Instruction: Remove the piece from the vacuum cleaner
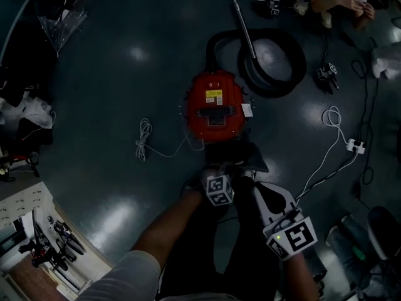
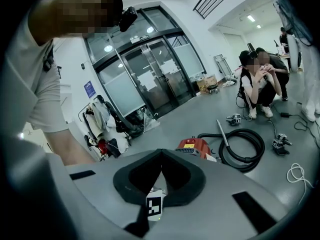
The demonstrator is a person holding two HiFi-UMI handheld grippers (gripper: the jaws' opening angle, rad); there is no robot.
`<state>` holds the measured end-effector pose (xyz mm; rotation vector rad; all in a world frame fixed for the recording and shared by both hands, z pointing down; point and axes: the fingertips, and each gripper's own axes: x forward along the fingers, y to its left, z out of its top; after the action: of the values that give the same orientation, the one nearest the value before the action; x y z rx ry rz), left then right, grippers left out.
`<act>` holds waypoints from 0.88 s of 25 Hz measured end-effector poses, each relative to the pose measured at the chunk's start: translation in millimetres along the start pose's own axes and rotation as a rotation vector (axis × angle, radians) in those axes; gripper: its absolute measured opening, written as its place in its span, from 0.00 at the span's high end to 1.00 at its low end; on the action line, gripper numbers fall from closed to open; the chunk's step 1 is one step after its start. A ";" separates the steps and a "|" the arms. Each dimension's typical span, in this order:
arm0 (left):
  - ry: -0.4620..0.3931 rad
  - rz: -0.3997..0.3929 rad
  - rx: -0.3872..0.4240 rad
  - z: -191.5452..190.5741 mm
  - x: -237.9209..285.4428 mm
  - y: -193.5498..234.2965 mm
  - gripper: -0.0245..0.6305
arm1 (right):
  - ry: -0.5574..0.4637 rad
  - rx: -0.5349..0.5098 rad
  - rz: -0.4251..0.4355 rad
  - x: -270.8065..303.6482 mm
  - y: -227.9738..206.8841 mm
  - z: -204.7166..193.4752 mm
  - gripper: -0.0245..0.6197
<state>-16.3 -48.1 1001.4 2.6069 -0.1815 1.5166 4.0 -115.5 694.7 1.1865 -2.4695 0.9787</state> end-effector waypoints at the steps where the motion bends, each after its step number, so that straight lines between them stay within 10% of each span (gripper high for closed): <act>1: -0.004 -0.009 0.011 0.6 -0.3 -5.8 0.92 | 0.002 0.000 -0.001 -1.0 0.1 -1.2 0.94; 22: -0.148 -0.063 -0.047 123.2 -289.1 -123.3 0.92 | -0.028 -0.029 -0.084 -153.5 100.7 88.5 0.94</act>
<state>-32.6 65.8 684.1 2.6615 -0.1454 1.2843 33.0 -35.5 509.6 1.2915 -2.4249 0.9073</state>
